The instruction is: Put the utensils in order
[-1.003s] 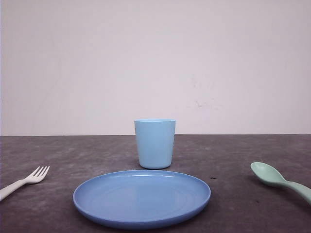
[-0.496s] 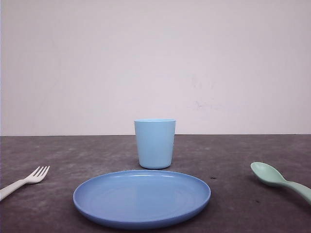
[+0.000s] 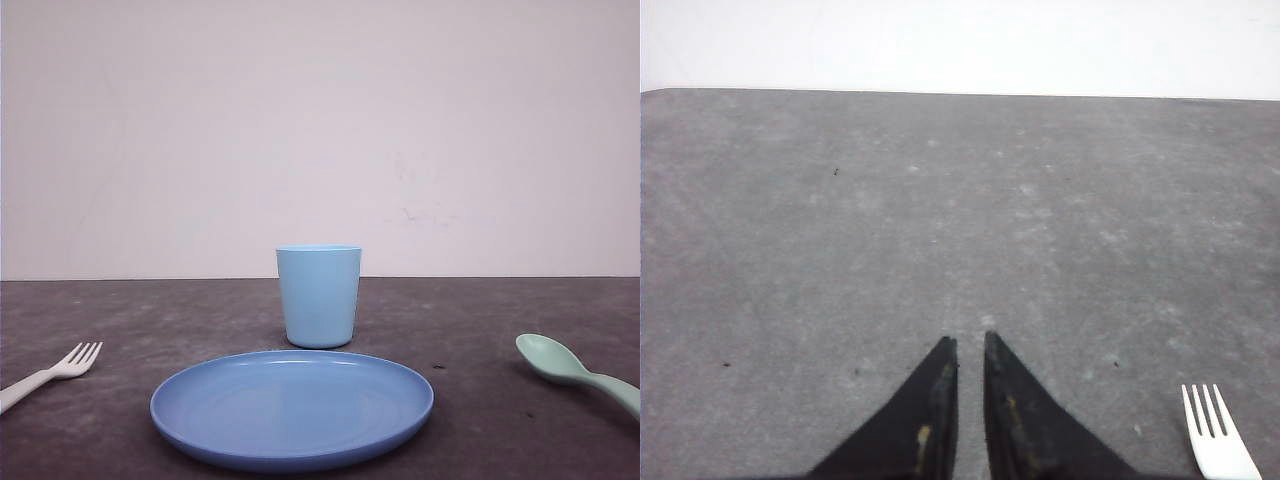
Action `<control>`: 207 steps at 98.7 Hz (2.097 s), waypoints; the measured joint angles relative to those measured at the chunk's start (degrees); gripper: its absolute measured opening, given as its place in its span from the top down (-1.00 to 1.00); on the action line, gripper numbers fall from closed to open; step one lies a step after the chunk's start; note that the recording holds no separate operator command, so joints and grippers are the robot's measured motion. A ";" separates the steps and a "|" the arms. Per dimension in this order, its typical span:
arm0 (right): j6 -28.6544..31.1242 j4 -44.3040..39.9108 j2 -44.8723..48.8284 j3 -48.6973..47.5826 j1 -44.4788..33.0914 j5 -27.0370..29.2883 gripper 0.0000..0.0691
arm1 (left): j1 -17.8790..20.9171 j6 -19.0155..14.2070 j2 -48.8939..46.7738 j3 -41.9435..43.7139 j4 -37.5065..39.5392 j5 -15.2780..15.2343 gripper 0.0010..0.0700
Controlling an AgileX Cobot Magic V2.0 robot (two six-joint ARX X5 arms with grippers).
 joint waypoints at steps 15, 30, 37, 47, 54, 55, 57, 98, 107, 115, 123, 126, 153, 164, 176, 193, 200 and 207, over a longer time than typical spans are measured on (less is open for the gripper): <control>0.00 0.00 0.00 0.00 0.02 0.00 0.93 | 0.00 0.00 0.00 0.00 0.00 0.00 0.96; 0.00 0.00 0.00 0.00 0.00 0.00 0.93 | 0.00 0.00 0.00 0.00 0.00 0.00 0.96; 0.00 0.00 0.00 0.00 0.00 0.00 0.93 | 0.00 0.00 0.00 0.00 0.00 0.00 0.96; 0.00 0.00 0.00 0.00 0.02 0.00 0.93 | 0.00 0.00 0.00 0.00 0.00 0.00 0.96; 0.00 0.00 0.00 0.00 0.00 -0.02 0.93 | 0.00 0.00 0.00 0.00 0.00 0.00 0.96; 0.00 0.00 0.00 0.00 0.02 0.00 0.93 | 0.00 0.00 0.00 0.00 0.00 0.00 0.96; 0.00 0.00 0.00 0.00 0.00 -0.02 0.93 | 0.00 0.00 0.00 0.00 0.00 0.00 0.96; 0.22 -0.04 0.00 0.00 0.00 -0.02 0.93 | 0.00 -0.02 0.00 0.00 0.00 0.00 0.96; 0.24 -0.04 0.00 0.00 0.00 -0.02 0.93 | 0.00 -0.09 0.00 0.00 0.00 0.00 0.96; 0.55 -0.04 0.00 0.00 0.00 -0.04 0.93 | 0.00 -1.31 0.00 0.00 0.04 0.00 0.96; 1.38 0.31 0.00 0.00 0.00 -0.04 0.93 | 0.00 -3.63 0.00 0.00 0.28 0.02 0.96; 1.77 0.92 0.00 0.00 0.00 -0.09 0.94 | 0.00 -4.55 0.00 0.00 0.81 0.09 0.96; 8.66 2.03 1.05 6.51 0.02 -3.82 0.97 | 0.00 -13.35 0.17 3.13 6.25 2.60 0.96; 11.47 -0.70 4.02 13.84 0.02 -4.79 0.97 | 0.00 -16.90 0.52 8.46 6.54 3.80 0.96; 12.31 -6.29 9.88 21.84 0.02 -5.25 0.97 | 0.00 -18.12 3.08 14.71 4.33 5.33 0.96; 11.17 -13.35 20.52 32.74 0.02 -7.28 0.97 | -0.02 -18.25 10.67 24.46 -4.72 8.22 0.96; 10.03 -15.58 25.11 36.74 0.02 -8.59 0.97 | 0.00 -17.94 14.88 29.14 -8.11 10.16 0.96; 8.66 -17.77 29.48 40.35 0.02 -9.25 0.97 | -0.07 -16.68 19.37 33.77 -10.91 11.26 0.96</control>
